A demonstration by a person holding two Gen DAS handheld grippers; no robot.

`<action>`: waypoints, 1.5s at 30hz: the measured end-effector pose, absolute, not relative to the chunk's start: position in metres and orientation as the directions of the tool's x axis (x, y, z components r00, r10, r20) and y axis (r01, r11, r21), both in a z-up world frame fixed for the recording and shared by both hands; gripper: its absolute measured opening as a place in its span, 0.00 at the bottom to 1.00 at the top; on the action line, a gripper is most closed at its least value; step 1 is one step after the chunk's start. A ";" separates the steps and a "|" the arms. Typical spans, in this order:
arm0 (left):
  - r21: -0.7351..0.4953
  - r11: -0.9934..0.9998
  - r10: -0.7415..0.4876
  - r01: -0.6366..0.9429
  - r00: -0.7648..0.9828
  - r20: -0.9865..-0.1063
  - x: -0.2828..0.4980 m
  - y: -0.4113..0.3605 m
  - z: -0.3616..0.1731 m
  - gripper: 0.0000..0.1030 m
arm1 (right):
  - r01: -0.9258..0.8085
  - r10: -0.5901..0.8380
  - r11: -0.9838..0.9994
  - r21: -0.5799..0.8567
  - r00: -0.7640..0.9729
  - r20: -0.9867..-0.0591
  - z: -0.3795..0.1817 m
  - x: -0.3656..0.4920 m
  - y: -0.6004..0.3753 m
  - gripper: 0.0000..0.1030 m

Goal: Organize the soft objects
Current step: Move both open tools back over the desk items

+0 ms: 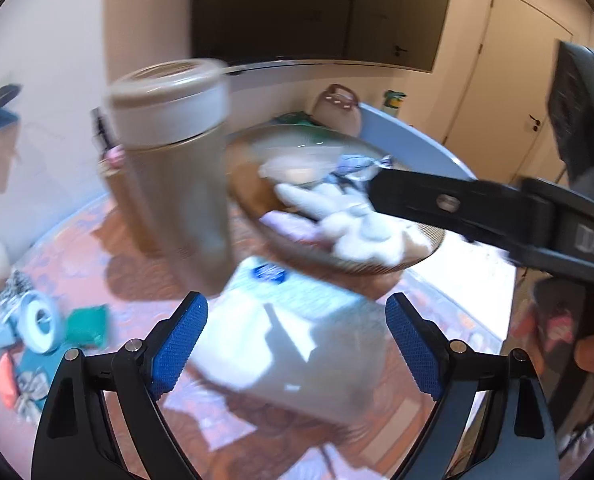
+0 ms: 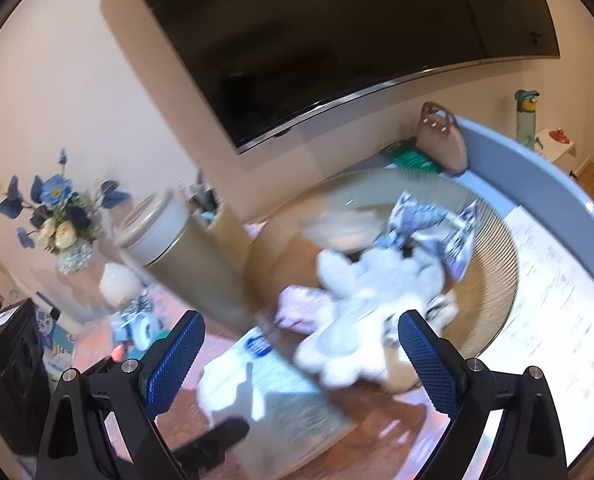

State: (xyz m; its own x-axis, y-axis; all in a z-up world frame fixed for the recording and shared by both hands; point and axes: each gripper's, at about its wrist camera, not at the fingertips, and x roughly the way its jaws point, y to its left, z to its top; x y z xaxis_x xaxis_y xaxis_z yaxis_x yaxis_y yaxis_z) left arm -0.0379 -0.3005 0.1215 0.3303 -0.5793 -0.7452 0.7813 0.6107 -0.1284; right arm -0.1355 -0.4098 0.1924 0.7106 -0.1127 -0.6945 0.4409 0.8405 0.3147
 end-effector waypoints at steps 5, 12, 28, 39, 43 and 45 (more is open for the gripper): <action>-0.146 0.681 -0.538 0.717 0.355 -0.765 -0.016 -0.253 0.114 0.87 | 0.401 -0.068 0.857 0.325 0.711 -0.700 0.186 -0.129 -0.372 0.94; -0.102 0.788 -0.441 0.607 0.441 -0.781 0.019 -0.180 0.106 0.87 | 0.326 -0.006 0.893 0.309 0.696 -0.718 0.175 -0.102 -0.325 0.94; -0.043 0.953 -0.215 0.300 0.572 -0.792 0.087 -0.046 0.082 0.87 | 0.153 0.089 0.960 0.235 0.628 -0.773 0.140 -0.012 -0.223 0.94; -0.114 0.974 -0.209 0.198 0.573 -0.792 0.117 -0.012 0.044 0.87 | 0.160 0.001 0.980 0.115 0.579 -0.816 0.085 0.037 -0.200 0.94; -0.167 0.967 -0.249 0.193 0.572 -0.781 0.120 -0.010 0.034 0.87 | 0.205 -0.045 0.975 0.090 0.571 -0.820 0.067 0.050 -0.210 0.94; -0.188 0.961 -0.272 0.202 0.576 -0.771 0.121 -0.009 0.030 0.87 | 0.232 -0.066 0.969 0.083 0.571 -0.819 0.059 0.055 -0.216 0.94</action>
State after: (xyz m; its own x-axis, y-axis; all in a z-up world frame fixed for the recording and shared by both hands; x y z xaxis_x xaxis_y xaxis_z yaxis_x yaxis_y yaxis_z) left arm 0.1207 -0.0093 0.0303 0.5758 -0.2723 -0.7709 0.2024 0.9610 -0.1883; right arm 0.0553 -0.2158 0.0587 0.5706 -0.0662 -0.8186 0.2320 0.9691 0.0834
